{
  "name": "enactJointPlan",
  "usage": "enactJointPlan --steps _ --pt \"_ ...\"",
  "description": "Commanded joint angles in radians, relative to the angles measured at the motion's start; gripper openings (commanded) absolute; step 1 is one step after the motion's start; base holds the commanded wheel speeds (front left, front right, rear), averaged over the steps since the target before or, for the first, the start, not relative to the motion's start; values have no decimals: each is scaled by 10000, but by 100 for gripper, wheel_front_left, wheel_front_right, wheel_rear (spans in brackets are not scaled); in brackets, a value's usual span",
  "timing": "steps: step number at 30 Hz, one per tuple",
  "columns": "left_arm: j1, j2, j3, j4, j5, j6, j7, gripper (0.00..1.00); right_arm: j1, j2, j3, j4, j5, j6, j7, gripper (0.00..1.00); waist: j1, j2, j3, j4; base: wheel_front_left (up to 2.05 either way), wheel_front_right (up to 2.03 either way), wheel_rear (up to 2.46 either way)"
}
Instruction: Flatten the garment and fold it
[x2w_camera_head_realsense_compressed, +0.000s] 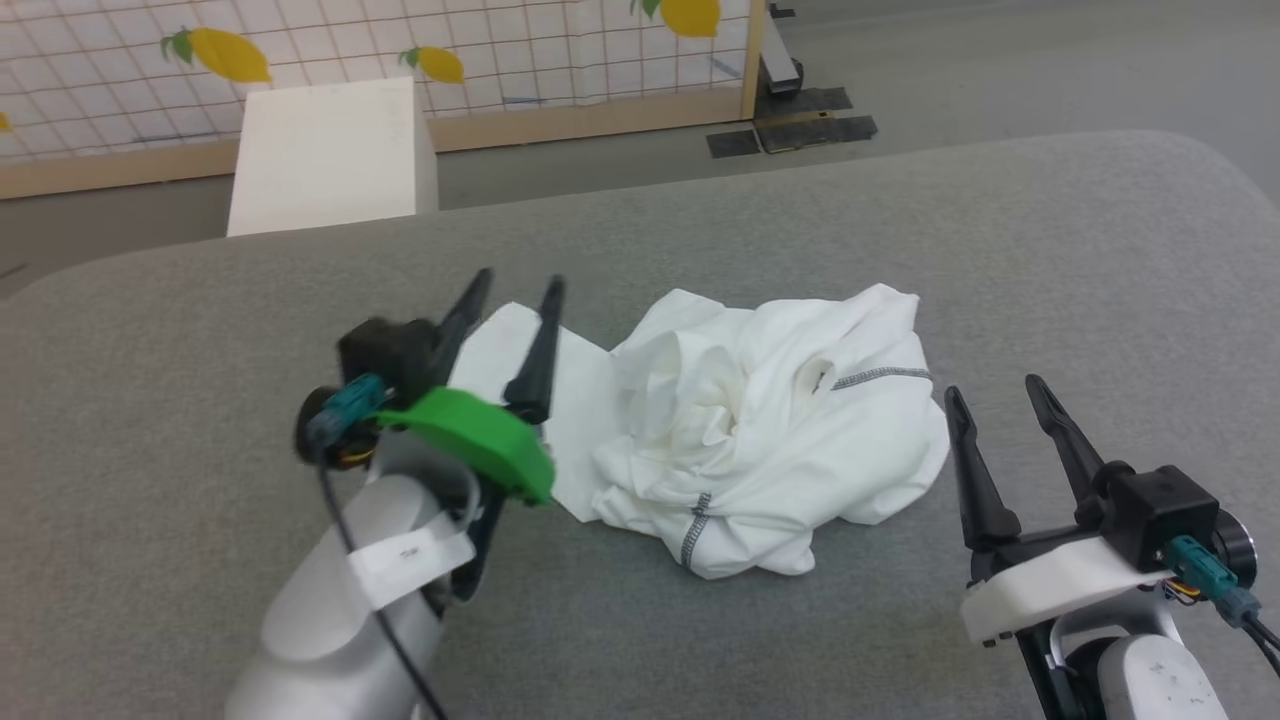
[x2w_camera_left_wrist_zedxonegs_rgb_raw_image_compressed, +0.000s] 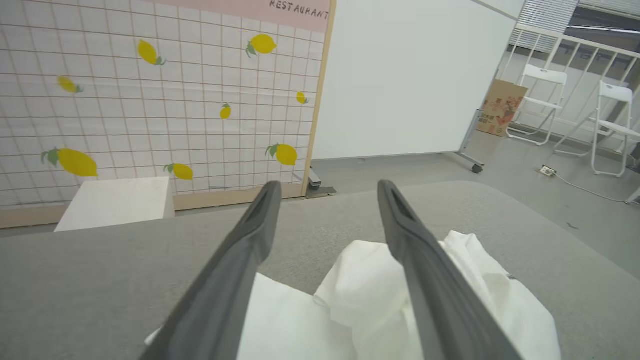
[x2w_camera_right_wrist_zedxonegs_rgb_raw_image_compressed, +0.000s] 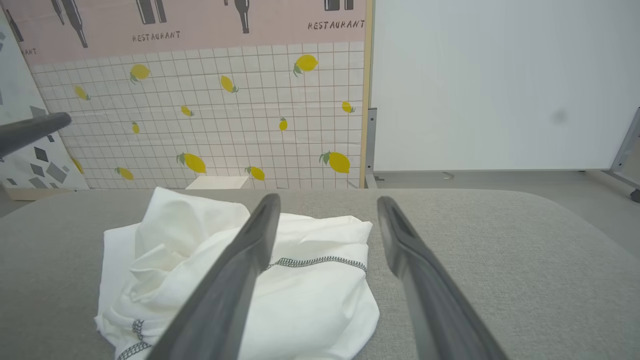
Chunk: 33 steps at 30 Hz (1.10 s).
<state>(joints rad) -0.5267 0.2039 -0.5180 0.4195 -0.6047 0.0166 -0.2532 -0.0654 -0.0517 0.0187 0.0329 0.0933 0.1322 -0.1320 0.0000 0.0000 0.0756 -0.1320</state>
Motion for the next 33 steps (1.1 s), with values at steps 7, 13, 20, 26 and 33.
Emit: enactJointPlan --steps 7,13,20,26,33 --pt "2272 403 1984 -1864 792 185 -82 100 314 14 -209 -277 -241 -15 184 100 0 0 -144 605 0 0 0" --pt "3796 71 2857 -2415 1478 89 -84 100 466 14 -330 -418 -320 -15 327 100 0 0 -235 892 0 0 0" --pt "4705 -445 3492 -2501 1890 -171 -84 100 526 14 -314 -513 -298 -15 451 100 0 0 -287 1039 0 0 0" --pt "4614 -758 3442 -2099 2227 -487 -85 100 504 14 -164 -531 -286 -15 507 100 0 0 -253 951 0 0 0" --pt "3557 -1173 2410 -603 2353 -676 964 100 422 14 -24 -460 -180 -15 451 100 0 0 0 605 0 0 0"
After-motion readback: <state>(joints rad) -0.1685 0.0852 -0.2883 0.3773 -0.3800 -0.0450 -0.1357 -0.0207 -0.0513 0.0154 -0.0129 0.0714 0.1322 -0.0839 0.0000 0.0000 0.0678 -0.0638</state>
